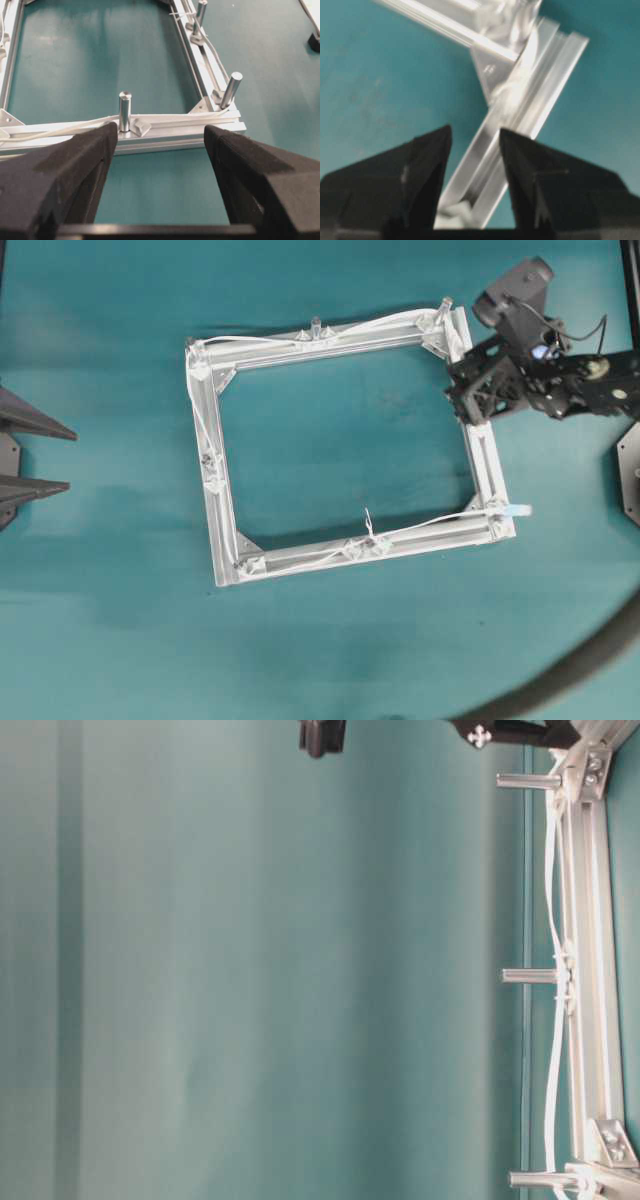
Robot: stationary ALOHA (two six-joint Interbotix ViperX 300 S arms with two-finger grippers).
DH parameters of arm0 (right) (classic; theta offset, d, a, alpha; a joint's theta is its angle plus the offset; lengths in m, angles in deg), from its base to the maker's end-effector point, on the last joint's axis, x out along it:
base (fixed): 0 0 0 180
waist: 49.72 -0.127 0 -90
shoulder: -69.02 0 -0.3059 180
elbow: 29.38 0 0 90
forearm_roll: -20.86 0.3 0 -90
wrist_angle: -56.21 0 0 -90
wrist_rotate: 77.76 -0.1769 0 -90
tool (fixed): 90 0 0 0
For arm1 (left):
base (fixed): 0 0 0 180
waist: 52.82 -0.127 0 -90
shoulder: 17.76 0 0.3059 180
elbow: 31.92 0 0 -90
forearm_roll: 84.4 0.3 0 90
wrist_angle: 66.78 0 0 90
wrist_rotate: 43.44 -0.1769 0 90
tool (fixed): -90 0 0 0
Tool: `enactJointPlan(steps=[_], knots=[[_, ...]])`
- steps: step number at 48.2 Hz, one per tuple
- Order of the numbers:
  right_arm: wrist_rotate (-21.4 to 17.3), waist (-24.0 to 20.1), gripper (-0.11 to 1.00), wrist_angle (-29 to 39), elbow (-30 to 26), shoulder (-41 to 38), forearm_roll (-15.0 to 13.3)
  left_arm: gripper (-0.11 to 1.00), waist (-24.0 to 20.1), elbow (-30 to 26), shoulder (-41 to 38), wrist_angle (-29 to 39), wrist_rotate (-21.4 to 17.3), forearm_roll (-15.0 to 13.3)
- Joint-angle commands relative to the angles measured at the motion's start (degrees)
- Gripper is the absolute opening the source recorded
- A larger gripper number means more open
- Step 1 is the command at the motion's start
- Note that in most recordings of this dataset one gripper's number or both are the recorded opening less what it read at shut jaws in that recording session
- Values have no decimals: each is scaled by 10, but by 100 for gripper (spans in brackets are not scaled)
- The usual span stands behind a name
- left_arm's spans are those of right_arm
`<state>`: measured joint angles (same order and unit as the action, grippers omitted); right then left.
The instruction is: Move the cable alternately left and right between 8 pins so it hooks onto each one.
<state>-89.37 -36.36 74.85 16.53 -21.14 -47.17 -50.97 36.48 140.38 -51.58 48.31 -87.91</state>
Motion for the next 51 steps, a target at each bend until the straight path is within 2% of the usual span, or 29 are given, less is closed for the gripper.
enactJointPlan(steps=[1, 10, 15, 20, 26, 39, 51], knots=[[0, -1, 45, -33, 5, 27, -1, 73, -2, -15, -6, -5, -1, 2], [1, -2, 46, -123, 23, 33, -5, 73, -2, -15, -6, -5, -1, 2], [3, -4, 46, -129, 28, 45, -10, 73, -3, -15, -6, -5, -1, 2], [18, -5, 46, -129, 33, 69, -29, 73, -3, -15, -6, -5, -1, 2], [58, -5, 46, -128, 41, 123, -43, 73, -2, -15, -6, -5, -1, 2], [134, -5, 46, -131, 81, 232, -42, 73, -3, -15, -6, -5, -1, 2], [225, -5, 46, -205, 115, 301, -42, 73, -2, -15, -6, -5, -1, 2]])
